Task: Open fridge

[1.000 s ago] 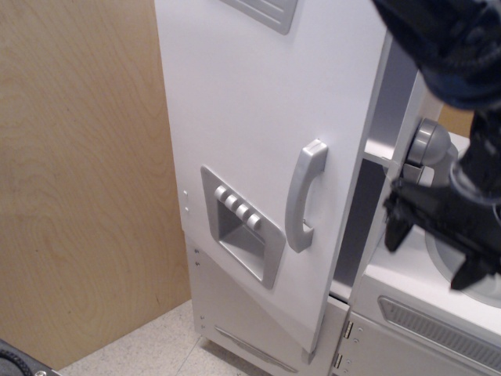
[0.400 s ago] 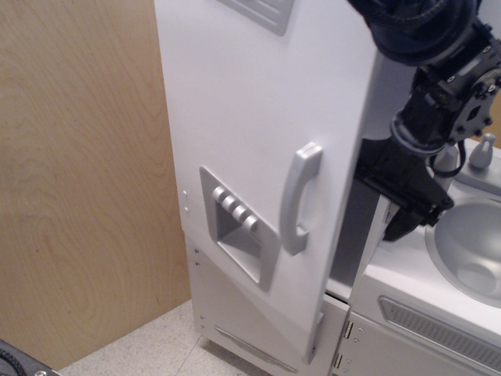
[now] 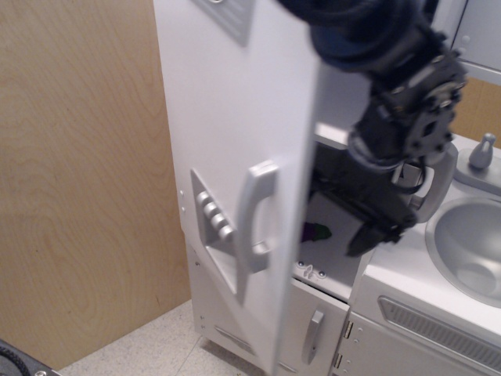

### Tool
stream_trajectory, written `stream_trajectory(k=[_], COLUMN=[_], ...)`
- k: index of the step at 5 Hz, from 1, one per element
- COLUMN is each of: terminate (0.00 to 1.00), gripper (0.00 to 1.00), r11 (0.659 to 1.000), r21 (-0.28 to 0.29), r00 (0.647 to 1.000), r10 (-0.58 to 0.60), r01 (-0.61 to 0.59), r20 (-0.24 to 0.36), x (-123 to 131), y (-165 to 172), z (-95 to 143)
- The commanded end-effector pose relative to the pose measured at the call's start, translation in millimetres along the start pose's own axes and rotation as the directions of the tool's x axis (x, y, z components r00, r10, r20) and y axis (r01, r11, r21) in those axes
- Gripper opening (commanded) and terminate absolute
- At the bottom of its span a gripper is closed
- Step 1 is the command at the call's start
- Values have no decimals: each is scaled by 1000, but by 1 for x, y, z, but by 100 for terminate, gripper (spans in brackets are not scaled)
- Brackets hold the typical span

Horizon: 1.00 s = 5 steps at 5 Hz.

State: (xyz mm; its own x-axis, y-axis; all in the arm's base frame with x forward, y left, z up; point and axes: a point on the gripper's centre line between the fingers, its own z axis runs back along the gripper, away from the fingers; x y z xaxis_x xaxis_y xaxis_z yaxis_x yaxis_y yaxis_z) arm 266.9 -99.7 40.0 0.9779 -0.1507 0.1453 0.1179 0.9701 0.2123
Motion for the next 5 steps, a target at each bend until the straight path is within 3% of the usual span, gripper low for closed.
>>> stream_trajectory(k=[1,3,5], terminate=[0,0,0], gripper=[100,100,100], r11=[999,988,969], r21=[-47,-97,-98], r00=[999,993,973], r10=[17,118,225], r01=[-15,-120,-228], r20=[43,-27,-44], x=[-40,-77,-72], y=[31,69,109], z=[25,7,-11])
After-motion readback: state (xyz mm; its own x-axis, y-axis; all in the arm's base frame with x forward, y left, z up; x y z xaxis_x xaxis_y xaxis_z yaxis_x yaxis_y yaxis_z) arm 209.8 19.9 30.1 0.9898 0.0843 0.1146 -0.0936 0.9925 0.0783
